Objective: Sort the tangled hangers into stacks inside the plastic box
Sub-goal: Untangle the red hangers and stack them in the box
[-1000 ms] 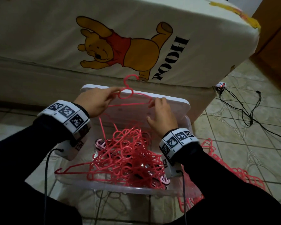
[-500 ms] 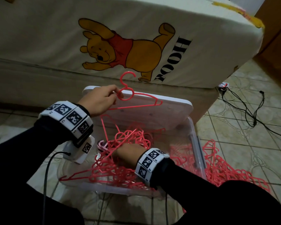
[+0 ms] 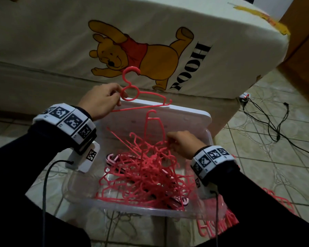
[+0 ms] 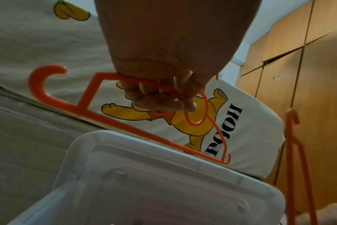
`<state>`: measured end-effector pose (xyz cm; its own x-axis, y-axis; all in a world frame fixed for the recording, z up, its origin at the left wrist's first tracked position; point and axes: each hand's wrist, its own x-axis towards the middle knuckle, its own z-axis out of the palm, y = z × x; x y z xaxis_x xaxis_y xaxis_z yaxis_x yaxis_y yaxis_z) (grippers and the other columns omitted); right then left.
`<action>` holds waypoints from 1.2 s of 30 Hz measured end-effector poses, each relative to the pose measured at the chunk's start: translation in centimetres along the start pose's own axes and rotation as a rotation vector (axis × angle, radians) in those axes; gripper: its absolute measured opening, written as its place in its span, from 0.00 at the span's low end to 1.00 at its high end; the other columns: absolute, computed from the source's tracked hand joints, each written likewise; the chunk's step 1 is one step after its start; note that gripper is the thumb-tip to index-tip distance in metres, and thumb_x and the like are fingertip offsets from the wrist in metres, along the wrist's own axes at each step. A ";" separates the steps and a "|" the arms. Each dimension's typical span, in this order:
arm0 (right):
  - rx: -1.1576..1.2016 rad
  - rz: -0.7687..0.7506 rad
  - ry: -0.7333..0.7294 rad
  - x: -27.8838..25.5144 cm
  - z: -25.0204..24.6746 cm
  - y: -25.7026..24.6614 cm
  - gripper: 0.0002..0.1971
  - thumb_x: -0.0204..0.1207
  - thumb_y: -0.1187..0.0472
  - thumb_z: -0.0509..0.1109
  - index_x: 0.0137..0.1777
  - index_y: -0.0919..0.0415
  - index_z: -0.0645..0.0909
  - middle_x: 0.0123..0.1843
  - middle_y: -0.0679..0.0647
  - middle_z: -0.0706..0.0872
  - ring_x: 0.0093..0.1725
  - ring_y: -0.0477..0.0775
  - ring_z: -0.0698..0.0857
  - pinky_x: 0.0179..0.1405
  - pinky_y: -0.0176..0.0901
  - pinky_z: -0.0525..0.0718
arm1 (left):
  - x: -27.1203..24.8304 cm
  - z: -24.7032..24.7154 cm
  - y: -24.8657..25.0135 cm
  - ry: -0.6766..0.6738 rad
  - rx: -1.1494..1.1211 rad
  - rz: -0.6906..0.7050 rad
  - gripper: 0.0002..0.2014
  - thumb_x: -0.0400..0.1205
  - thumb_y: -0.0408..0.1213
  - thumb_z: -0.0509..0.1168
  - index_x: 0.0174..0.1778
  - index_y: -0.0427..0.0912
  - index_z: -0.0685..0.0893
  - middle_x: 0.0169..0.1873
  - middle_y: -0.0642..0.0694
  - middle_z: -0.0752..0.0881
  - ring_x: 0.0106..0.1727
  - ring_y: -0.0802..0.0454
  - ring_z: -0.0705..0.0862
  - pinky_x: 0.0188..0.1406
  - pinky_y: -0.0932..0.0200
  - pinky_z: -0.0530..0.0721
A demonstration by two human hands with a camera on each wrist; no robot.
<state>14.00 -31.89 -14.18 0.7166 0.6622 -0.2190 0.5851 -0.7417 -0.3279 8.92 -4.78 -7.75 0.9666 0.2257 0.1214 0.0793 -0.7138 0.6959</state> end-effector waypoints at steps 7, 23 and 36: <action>0.046 0.045 -0.086 -0.9 1.9 1.1 0.09 0.74 0.71 0.66 0.50 0.61 0.84 0.49 0.58 0.89 0.50 0.58 0.87 0.53 0.42 0.82 | 0.0 0.8 0.4 -0.009 -0.034 0.002 0.15 0.82 0.35 0.56 0.39 0.59 0.83 0.30 0.55 0.85 0.33 0.57 0.82 0.40 0.52 0.81; 0.279 -0.115 0.280 -1.9 -4.4 1.3 0.08 0.76 0.74 0.65 0.46 0.60 0.79 0.40 0.45 0.85 0.38 0.33 0.79 0.42 0.33 0.76 | 0.3 0.8 0.3 0.124 -0.208 0.026 0.16 0.81 0.32 0.55 0.39 0.58 0.82 0.31 0.53 0.85 0.32 0.55 0.82 0.37 0.55 0.82; 0.214 -0.015 0.147 -1.1 -0.5 0.3 0.11 0.73 0.76 0.64 0.51 0.66 0.81 0.50 0.57 0.88 0.50 0.56 0.85 0.49 0.40 0.76 | 0.3 1.7 0.5 0.080 -0.163 0.042 0.15 0.80 0.33 0.56 0.37 0.58 0.81 0.26 0.58 0.85 0.28 0.57 0.82 0.38 0.50 0.82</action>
<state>13.58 -32.91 -13.57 0.7651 0.6387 -0.0814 0.5140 -0.6821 -0.5201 9.63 -6.25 -8.58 0.9453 0.2545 0.2041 -0.0077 -0.6081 0.7938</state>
